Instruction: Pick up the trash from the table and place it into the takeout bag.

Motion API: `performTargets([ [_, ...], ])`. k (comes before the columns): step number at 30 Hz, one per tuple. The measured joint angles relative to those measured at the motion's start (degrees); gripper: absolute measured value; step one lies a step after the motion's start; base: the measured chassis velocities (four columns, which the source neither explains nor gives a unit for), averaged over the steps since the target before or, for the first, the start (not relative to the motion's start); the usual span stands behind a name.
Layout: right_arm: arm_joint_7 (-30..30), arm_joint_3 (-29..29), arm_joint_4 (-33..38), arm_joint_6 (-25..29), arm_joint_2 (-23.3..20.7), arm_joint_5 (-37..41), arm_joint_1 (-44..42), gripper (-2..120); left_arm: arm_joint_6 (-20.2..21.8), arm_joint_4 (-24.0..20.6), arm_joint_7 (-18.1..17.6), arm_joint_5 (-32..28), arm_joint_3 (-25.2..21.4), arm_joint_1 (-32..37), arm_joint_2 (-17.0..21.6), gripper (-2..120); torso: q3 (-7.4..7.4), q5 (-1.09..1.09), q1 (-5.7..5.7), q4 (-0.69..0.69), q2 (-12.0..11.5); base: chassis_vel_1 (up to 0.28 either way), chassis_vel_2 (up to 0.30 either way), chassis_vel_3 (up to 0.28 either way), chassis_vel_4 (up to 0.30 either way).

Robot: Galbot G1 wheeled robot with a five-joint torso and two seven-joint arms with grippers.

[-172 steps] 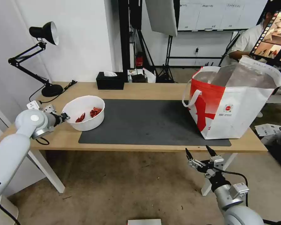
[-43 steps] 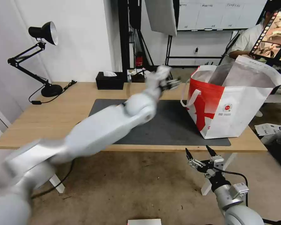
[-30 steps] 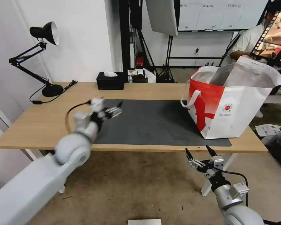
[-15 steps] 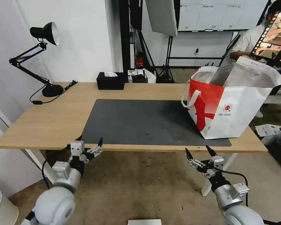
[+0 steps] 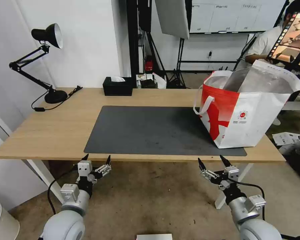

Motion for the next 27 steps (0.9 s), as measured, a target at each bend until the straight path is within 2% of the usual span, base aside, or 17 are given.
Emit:
performTargets([
  [27,0.0,0.0,0.0,0.0,0.0,0.0,0.0,100,0.0,0.1,-0.1,-0.3,0.3,-0.4,0.1,100,0.0,0.0,0.0,0.01,0.0,0.0,0.0,0.0,0.0],
])
